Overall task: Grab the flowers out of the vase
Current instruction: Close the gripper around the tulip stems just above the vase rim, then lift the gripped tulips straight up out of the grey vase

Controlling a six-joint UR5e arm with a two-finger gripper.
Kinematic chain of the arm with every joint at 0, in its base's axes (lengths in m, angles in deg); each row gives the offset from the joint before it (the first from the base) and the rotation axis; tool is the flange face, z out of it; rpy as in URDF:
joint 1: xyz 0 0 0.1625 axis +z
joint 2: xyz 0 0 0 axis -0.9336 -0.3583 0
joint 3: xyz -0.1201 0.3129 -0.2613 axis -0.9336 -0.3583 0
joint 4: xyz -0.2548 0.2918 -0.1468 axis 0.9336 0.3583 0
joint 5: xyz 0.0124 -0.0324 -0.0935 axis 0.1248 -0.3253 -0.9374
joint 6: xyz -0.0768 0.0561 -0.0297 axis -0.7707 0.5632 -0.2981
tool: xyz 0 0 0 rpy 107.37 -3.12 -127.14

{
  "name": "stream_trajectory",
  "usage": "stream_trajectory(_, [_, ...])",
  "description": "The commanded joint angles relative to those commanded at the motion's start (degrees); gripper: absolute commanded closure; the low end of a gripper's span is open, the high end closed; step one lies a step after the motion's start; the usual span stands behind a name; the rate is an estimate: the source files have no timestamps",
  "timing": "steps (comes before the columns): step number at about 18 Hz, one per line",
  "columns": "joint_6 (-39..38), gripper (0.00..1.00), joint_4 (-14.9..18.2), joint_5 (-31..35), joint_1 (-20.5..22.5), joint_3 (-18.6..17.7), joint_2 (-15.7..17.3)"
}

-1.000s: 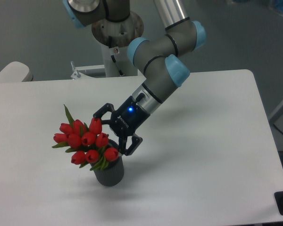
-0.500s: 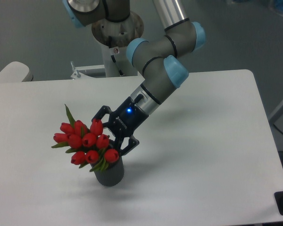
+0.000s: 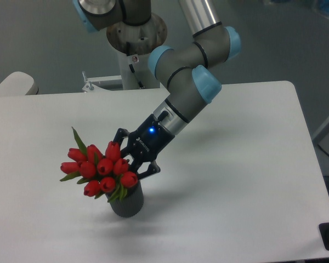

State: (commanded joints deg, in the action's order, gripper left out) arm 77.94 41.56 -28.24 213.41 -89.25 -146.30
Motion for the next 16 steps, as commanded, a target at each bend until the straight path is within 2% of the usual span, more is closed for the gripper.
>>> stream_trajectory(8, [-1.66, 0.68, 0.0, -0.44, 1.05, 0.17, 1.05])
stream_trajectory(12, [-7.19, 0.68, 0.09, -0.35, 1.49, 4.12, 1.58])
stream_trajectory(16, [-10.01, 0.68, 0.09, -0.44, 1.76, 5.97, 1.85])
